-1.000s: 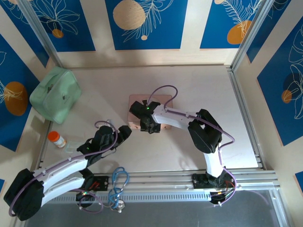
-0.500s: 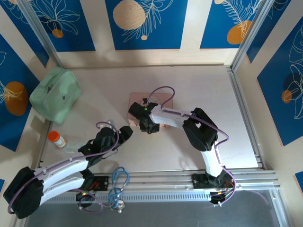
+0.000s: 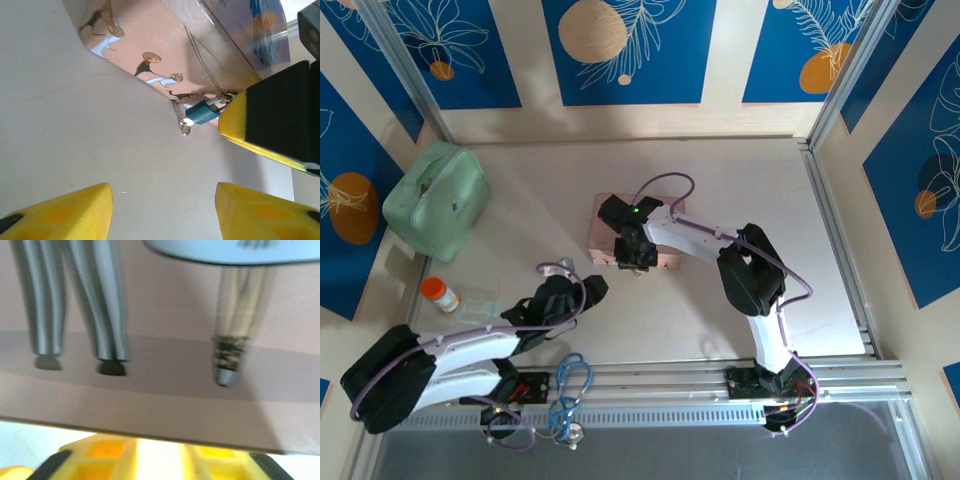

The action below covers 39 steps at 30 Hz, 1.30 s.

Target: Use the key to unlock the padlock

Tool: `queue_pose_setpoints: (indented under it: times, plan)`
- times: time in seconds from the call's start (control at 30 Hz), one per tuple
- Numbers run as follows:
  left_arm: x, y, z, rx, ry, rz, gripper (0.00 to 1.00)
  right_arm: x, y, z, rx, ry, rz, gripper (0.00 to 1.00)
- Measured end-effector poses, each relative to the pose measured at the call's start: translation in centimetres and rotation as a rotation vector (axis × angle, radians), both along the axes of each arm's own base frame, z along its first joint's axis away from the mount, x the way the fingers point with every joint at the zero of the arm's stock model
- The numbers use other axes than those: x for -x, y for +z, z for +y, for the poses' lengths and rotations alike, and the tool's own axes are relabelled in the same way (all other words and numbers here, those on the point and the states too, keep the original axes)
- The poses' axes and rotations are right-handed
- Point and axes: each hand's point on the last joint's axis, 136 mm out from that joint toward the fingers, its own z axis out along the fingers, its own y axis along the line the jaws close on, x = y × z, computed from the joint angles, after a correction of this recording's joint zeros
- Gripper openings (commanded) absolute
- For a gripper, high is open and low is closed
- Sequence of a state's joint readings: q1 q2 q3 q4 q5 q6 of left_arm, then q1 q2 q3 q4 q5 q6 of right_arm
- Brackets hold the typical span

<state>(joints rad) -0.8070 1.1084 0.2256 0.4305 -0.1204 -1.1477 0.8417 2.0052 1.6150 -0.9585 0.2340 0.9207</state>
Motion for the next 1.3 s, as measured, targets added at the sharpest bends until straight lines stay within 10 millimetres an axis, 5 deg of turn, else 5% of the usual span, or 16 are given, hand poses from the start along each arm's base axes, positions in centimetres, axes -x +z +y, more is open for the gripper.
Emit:
queue_pose_setpoints:
  times: [0.17,0.37,0.6,0.73,0.97,1.3]
  plan:
    - [-1.1,-0.3,-2.2,-0.097,-0.094,-0.036,0.56,2.4,3.7,-2.6,-0.058,-0.013,-0.069,0.44]
    - [-4.4,4.2,-6.6,-0.204,-0.238,-0.185,0.62,3.4,8.1,-7.6,-0.187,-0.155,-0.181,0.44]
    - [-4.9,2.5,-9.0,-0.37,-0.395,-0.141,0.61,4.6,5.1,-12.7,-0.177,-0.333,-0.129,0.44]
    - [-4.2,1.1,-9.2,-0.477,-0.46,-0.06,0.62,5.3,5.2,-14.4,-0.211,-0.393,-0.129,0.44]
    - [-3.4,1.1,-11.0,-0.624,-0.518,-0.027,0.63,5.2,6.2,-15.2,-0.281,-0.436,-0.155,0.45]
    - [-3.4,-4.2,-8.1,-0.742,-0.367,0.097,0.62,4.5,6.6,-14.9,-0.343,-0.434,-0.154,0.46]
